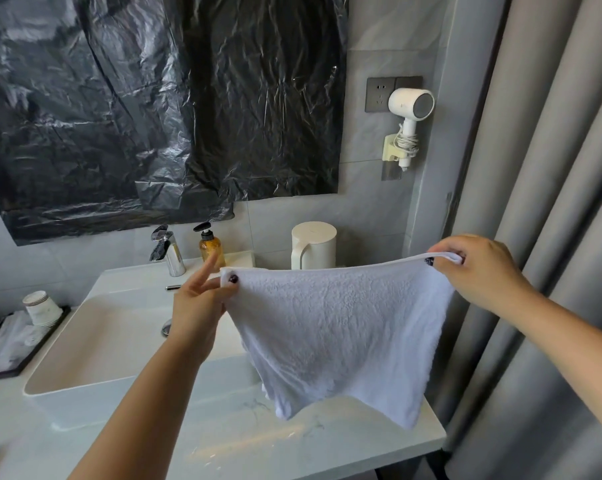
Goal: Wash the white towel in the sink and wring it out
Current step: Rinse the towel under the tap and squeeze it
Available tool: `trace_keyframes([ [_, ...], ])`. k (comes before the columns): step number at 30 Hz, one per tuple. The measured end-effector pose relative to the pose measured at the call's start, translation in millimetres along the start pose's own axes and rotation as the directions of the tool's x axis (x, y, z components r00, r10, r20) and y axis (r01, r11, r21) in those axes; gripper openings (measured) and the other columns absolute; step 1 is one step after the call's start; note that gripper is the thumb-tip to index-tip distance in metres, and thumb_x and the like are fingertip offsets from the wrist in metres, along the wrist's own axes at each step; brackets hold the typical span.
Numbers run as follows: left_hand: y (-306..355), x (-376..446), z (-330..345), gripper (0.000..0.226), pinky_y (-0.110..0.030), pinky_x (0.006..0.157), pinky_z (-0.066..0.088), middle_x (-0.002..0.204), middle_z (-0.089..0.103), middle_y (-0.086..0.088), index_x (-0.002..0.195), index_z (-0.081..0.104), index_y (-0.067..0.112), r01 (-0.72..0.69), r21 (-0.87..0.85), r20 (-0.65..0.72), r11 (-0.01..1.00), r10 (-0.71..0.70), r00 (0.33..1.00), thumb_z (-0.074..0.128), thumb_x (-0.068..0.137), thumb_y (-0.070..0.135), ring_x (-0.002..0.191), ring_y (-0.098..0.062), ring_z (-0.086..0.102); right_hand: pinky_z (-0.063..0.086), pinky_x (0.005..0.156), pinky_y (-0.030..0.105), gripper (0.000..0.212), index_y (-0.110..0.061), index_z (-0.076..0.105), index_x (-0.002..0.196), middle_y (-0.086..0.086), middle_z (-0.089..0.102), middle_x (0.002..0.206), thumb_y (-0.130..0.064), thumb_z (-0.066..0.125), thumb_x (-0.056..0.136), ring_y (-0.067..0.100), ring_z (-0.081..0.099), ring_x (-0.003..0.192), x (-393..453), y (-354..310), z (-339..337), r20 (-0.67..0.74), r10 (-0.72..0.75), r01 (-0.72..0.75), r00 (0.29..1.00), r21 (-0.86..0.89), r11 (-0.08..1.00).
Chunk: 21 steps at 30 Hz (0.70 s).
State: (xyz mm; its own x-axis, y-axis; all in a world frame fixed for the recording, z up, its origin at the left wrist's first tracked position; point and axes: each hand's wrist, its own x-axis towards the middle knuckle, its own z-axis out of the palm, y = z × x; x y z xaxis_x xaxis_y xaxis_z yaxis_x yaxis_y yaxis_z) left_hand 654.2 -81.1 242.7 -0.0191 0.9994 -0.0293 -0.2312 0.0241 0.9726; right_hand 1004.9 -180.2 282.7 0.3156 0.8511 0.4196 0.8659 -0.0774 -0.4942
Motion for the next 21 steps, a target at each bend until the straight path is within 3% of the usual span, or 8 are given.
trace_keyframes([
  [2, 1, 7, 3, 0.026, -0.036, 0.087, 0.052, 0.095, 0.070, -0.010, 0.108, 0.070, 0.007, -0.005, 0.106, -0.011, 0.994, 0.006, 1.000, 0.062, 0.090, -0.008, 0.098, -0.028, 0.062, 0.037, 0.059, 0.013, 0.015, -0.024, 0.069, 0.081, -0.003, 0.066, 0.082, -0.012, 0.061, 0.087, 0.015, 0.057, 0.076, 4, -4, -4, 0.086, 0.076, -0.075, 0.993, -0.012, 0.997],
  [4, 0, 13, 7, 0.013, -0.033, 0.076, 0.052, 0.098, 0.070, -0.018, 0.094, 0.070, 0.003, 0.117, 0.146, -0.044, 0.982, -0.111, 0.993, 0.062, 0.088, -0.006, 0.093, -0.030, 0.061, 0.040, 0.052, 0.021, 0.012, -0.022, 0.064, 0.079, 0.002, 0.064, 0.076, -0.011, 0.062, 0.084, 0.022, 0.059, 0.066, 9, -8, 0, 0.175, 0.228, -0.235, 0.958, 0.023, 0.972],
  [8, -8, 6, 34, 0.028, -0.035, 0.066, 0.051, 0.103, 0.065, -0.020, 0.114, 0.058, 0.001, 0.427, -0.063, 0.029, 0.902, -0.426, 0.904, 0.060, 0.086, 0.000, 0.085, -0.028, 0.062, 0.036, 0.042, 0.021, 0.019, -0.007, 0.064, 0.081, 0.013, 0.056, 0.060, 0.004, 0.049, 0.080, 0.026, 0.051, 0.041, 2, -25, 16, 0.306, 0.410, -0.490, 0.859, 0.257, 0.833],
  [12, -13, -21, 77, 0.014, -0.035, 0.069, 0.055, 0.100, 0.068, -0.018, 0.097, 0.058, -0.002, 0.316, -0.091, 0.079, 0.944, -0.310, 0.948, 0.064, 0.085, -0.002, 0.087, -0.029, 0.066, 0.047, 0.044, 0.023, 0.025, -0.002, 0.070, 0.077, 0.016, 0.062, 0.066, 0.010, 0.048, 0.080, 0.021, 0.060, 0.047, -12, -55, 16, 0.533, 0.319, -0.606, 0.783, 0.543, 0.581],
  [15, -12, -37, 90, 0.022, -0.037, 0.074, 0.055, 0.091, 0.067, -0.014, 0.102, 0.059, 0.005, 0.112, 0.001, 0.083, 0.994, -0.112, 0.990, 0.071, 0.083, 0.002, 0.082, -0.025, 0.066, 0.061, 0.068, 0.028, 0.027, 0.000, 0.071, 0.097, 0.017, 0.073, 0.090, 0.012, 0.050, 0.087, 0.022, 0.073, 0.076, -25, -74, 4, 0.647, 0.067, -0.572, 0.760, 0.616, 0.543],
  [17, -9, -44, 89, 0.022, -0.042, 0.084, 0.056, 0.091, 0.073, -0.016, 0.102, 0.065, 0.005, 0.017, 0.026, 0.149, 1.000, -0.021, 0.989, 0.075, 0.082, 0.004, 0.085, -0.026, 0.070, 0.059, 0.081, 0.027, 0.029, -0.007, 0.071, 0.103, 0.012, 0.076, 0.096, 0.012, 0.057, 0.086, 0.020, 0.073, 0.093, -33, -82, -3, 0.629, -0.033, -0.437, 0.777, 0.577, 0.690],
  [19, -6, -51, 86, 0.016, -0.046, 0.087, 0.055, 0.091, 0.074, -0.018, 0.097, 0.070, 0.005, -0.023, 0.031, 0.208, 0.999, 0.016, 0.978, 0.076, 0.081, 0.004, 0.087, -0.029, 0.070, 0.059, 0.082, 0.028, 0.023, -0.013, 0.074, 0.093, 0.004, 0.077, 0.084, 0.006, 0.065, 0.082, 0.018, 0.073, 0.087, -40, -85, -4, 0.476, -0.042, -0.210, 0.879, 0.462, 0.862],
  [21, -4, -58, 86, 0.011, -0.045, 0.084, 0.055, 0.089, 0.074, -0.019, 0.089, 0.071, 0.007, -0.054, 0.028, 0.244, 0.998, 0.045, 0.969, 0.076, 0.081, 0.003, 0.086, -0.032, 0.069, 0.060, 0.077, 0.028, 0.014, -0.011, 0.075, 0.086, -0.001, 0.075, 0.072, 0.000, 0.068, 0.082, 0.014, 0.073, 0.071, -45, -88, 1, 0.329, -0.095, -0.055, 0.940, 0.419, 0.906],
])
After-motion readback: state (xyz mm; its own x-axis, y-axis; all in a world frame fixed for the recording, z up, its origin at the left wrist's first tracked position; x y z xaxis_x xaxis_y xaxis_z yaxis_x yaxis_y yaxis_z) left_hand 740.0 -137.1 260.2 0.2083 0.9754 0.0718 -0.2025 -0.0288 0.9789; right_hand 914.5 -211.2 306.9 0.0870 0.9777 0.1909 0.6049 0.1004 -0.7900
